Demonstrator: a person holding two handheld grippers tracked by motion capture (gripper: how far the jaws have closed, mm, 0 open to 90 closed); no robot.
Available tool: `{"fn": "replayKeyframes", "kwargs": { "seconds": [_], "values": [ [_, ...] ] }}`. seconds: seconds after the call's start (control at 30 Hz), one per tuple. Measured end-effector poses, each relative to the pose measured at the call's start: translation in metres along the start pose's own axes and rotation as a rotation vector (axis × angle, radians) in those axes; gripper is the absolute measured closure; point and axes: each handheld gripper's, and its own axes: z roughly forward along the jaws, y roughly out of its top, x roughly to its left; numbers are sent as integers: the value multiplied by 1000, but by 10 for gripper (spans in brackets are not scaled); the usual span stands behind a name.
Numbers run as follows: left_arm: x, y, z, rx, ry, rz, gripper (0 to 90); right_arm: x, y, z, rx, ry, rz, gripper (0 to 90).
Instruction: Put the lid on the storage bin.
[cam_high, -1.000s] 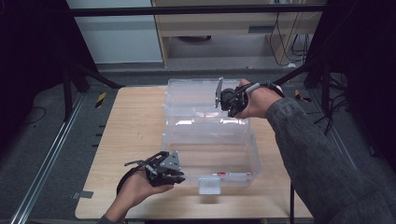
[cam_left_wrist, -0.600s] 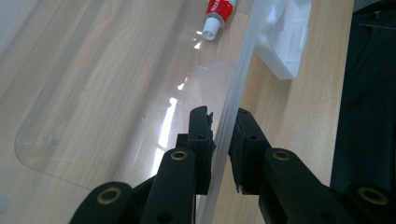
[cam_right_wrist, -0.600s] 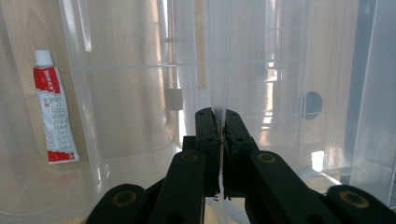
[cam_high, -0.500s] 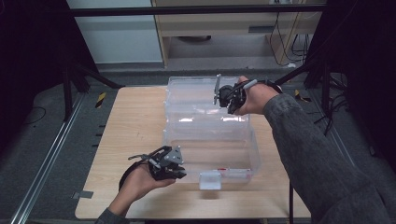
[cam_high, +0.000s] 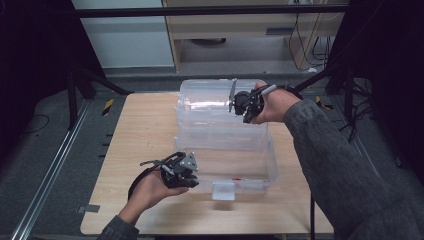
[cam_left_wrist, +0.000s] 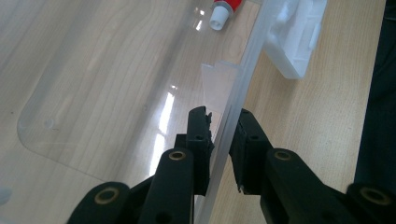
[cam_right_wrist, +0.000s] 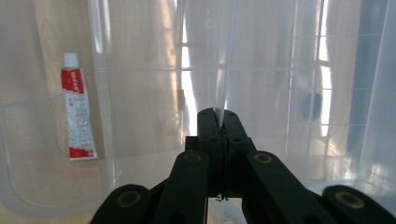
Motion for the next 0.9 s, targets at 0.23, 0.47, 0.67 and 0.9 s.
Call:
{"fn": "replayKeyframes", "kwargs": {
  "seconds": [0.23, 0.47, 0.67, 0.9],
  "values": [
    [-2, 1, 2, 1, 15, -16, 773, 20, -1, -8, -7, -27, -18, 889],
    [-2, 2, 3, 14, 34, 7, 769, 43, 0, -14, -7, -59, -53, 881],
    [-3, 4, 5, 15, 39, -19, 771, 40, -1, -13, 5, -61, -52, 876],
    [3, 7, 7, 7, 53, -26, 774, 32, 0, -10, -15, -81, -40, 881]
  ]
}}
